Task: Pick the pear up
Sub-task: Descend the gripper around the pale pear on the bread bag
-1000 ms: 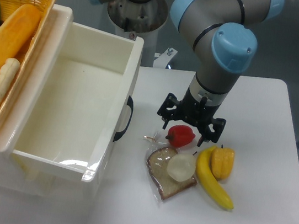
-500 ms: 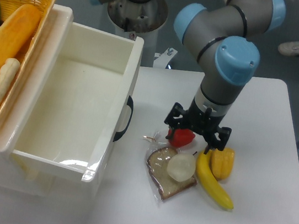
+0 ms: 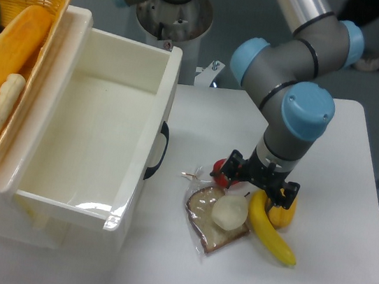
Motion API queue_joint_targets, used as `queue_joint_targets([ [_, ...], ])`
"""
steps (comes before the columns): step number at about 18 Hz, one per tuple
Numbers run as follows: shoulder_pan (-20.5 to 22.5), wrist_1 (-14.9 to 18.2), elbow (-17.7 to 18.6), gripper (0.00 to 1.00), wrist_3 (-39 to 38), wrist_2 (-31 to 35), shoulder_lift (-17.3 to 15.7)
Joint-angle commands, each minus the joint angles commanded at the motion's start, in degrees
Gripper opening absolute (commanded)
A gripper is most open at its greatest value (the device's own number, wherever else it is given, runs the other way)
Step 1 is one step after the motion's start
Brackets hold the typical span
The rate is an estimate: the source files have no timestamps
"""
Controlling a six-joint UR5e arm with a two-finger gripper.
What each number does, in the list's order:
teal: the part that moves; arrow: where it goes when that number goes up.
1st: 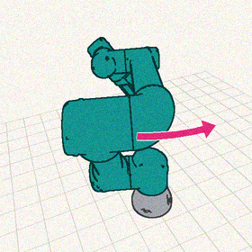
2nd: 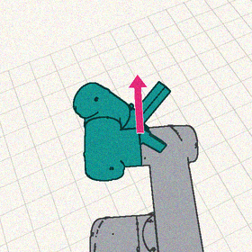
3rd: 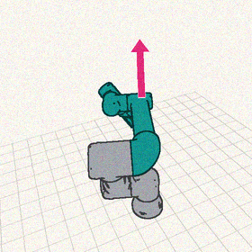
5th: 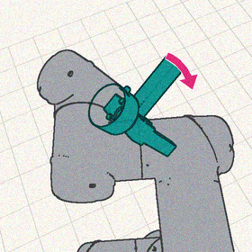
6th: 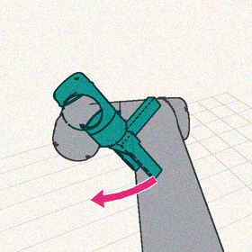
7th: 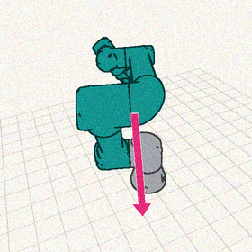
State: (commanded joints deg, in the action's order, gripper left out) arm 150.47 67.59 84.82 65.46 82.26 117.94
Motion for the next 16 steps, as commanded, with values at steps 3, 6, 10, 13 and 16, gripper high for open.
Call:
queue_joint_targets([
  [3,0.0,-0.35,-0.44,1.0,1.78,1.14,1.58],
  [6,-0.17,-1.49,-0.62,1.0,2.22,1.5,3.61],
  [10,-0.53,-1.58,-0.44,1.0,2.39,1.32,3.88],
  [13,-0.44,-1.5,-0.44,1.0,2.83,1.23,3.88],
  [16,-0.44,-1.41,-0.18,1.0,3.1,0.97,3.61],
])
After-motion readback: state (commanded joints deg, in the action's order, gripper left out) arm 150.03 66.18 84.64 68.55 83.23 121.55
